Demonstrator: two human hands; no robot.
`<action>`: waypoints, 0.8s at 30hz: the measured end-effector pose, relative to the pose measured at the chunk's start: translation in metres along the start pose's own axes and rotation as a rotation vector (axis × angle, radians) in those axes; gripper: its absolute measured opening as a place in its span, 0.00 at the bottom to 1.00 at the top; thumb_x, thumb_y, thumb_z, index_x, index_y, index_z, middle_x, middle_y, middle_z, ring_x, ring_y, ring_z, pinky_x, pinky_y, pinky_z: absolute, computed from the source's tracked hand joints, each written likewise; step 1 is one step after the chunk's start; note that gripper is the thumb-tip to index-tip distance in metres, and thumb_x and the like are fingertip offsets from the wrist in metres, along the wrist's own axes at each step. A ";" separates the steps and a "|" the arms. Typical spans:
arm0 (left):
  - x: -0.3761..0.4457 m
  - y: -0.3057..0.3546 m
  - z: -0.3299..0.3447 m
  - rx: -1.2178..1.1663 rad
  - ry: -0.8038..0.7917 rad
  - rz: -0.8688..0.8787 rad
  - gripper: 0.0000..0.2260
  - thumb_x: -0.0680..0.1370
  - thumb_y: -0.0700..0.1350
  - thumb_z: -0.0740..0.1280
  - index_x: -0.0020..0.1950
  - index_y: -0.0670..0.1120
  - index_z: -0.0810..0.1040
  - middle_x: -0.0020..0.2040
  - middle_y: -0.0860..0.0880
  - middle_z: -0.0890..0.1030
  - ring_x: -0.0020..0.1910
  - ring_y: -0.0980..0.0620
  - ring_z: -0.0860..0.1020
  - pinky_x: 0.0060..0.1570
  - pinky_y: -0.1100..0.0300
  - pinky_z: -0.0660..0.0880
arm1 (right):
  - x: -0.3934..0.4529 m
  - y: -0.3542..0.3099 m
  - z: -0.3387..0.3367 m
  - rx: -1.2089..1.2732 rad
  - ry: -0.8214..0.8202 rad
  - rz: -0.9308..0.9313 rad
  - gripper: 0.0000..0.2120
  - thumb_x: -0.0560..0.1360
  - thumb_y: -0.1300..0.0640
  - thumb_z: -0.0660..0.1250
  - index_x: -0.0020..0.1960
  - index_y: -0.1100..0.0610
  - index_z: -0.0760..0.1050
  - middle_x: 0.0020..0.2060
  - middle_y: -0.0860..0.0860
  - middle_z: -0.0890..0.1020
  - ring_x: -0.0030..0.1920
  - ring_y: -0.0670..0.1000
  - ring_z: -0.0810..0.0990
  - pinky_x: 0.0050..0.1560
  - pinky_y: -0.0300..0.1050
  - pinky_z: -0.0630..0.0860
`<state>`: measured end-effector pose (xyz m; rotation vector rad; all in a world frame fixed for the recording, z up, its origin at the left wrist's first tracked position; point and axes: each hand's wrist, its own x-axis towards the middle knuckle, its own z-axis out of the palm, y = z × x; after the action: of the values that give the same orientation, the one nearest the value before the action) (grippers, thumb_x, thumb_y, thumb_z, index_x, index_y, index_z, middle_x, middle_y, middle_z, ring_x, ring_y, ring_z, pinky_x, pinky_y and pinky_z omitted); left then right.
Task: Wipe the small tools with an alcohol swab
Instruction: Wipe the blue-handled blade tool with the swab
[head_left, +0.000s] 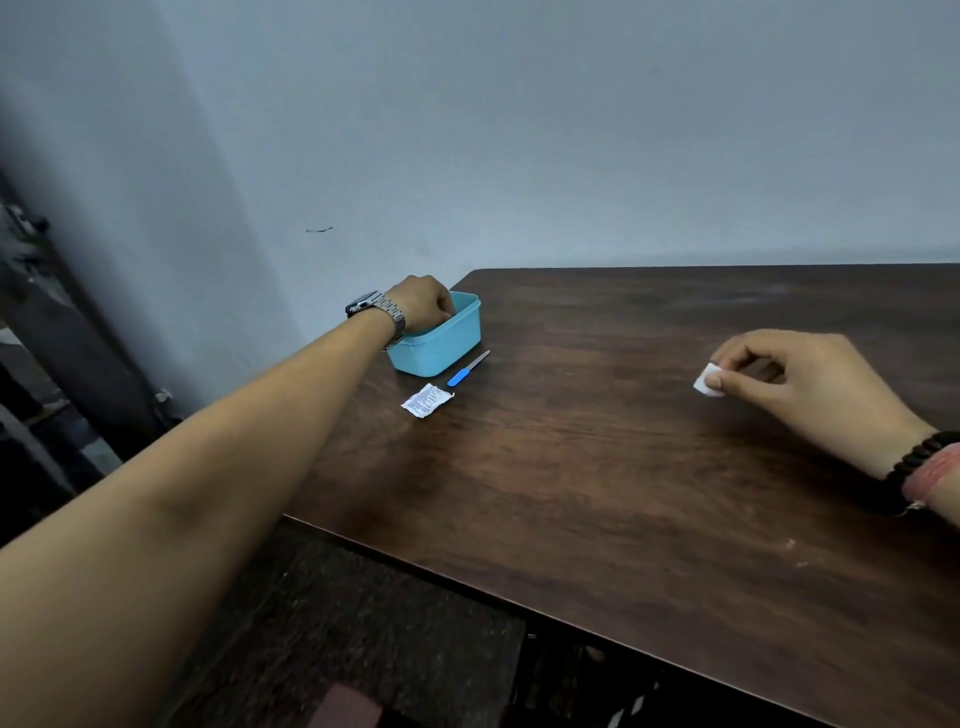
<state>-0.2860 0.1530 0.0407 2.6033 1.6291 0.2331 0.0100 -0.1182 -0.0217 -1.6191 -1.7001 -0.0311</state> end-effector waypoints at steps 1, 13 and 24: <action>-0.001 0.001 0.001 -0.009 0.051 0.003 0.11 0.79 0.42 0.63 0.58 0.47 0.81 0.61 0.45 0.80 0.58 0.45 0.77 0.53 0.55 0.74 | -0.001 -0.001 0.000 0.010 -0.002 0.006 0.06 0.73 0.54 0.73 0.37 0.48 0.79 0.41 0.41 0.84 0.42 0.40 0.80 0.41 0.26 0.70; -0.055 0.050 0.036 0.291 0.185 0.194 0.10 0.79 0.46 0.66 0.57 0.43 0.77 0.55 0.41 0.80 0.57 0.38 0.77 0.51 0.50 0.73 | -0.001 0.002 0.007 0.038 -0.065 -0.007 0.07 0.74 0.59 0.72 0.43 0.47 0.80 0.36 0.39 0.83 0.42 0.41 0.80 0.41 0.28 0.72; -0.070 0.064 0.051 0.377 0.166 0.086 0.09 0.80 0.37 0.61 0.58 0.38 0.75 0.58 0.37 0.77 0.57 0.36 0.77 0.50 0.48 0.75 | 0.000 0.005 0.007 0.026 -0.074 0.022 0.08 0.74 0.60 0.71 0.44 0.47 0.81 0.39 0.41 0.83 0.43 0.40 0.79 0.43 0.30 0.73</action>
<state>-0.2510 0.0634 -0.0080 3.0093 1.7660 0.1633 0.0112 -0.1136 -0.0291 -1.6375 -1.7306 0.0626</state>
